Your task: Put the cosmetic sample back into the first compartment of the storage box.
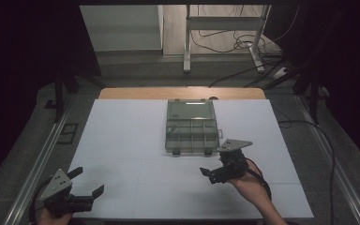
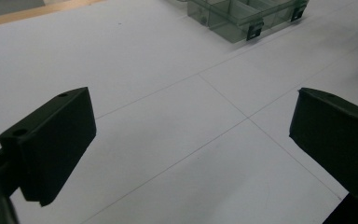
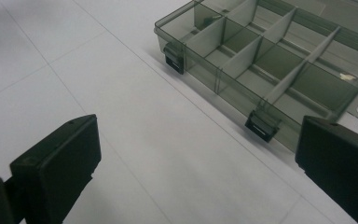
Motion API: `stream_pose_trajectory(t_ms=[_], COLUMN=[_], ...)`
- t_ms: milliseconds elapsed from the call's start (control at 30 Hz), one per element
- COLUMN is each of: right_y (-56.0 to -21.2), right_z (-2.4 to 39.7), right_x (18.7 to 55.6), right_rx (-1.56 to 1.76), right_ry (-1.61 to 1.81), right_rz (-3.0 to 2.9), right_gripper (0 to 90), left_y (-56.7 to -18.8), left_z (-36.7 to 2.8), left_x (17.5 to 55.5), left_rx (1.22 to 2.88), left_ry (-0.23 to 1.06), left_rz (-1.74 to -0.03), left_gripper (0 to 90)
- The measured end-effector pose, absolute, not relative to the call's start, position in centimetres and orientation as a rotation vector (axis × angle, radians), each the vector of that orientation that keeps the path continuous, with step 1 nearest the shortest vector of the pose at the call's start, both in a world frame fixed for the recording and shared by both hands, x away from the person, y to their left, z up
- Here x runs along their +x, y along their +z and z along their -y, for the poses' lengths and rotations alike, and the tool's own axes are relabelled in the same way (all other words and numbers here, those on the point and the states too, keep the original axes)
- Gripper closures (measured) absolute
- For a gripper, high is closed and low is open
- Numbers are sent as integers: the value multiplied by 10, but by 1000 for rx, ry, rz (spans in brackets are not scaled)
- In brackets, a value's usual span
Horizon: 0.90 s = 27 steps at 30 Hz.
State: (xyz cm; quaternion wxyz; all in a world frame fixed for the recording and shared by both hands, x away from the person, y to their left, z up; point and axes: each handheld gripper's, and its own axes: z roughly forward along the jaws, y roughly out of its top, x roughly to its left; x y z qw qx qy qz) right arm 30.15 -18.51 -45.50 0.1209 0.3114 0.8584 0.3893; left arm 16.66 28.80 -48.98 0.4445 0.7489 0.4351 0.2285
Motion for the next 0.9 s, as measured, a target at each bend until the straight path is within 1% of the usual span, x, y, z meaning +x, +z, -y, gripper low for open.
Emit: stream_pose_trajectory(t_ms=[900], right_y=[-450], right_z=[233], right_x=[275], right_rx=[980], right_ry=[1156], right_rz=[-2426], right_gripper=[3], left_y=[-490], left_z=[-288], left_x=[167], left_rx=[1858], left_ry=[565], left_rz=[-1087], left_gripper=[9])
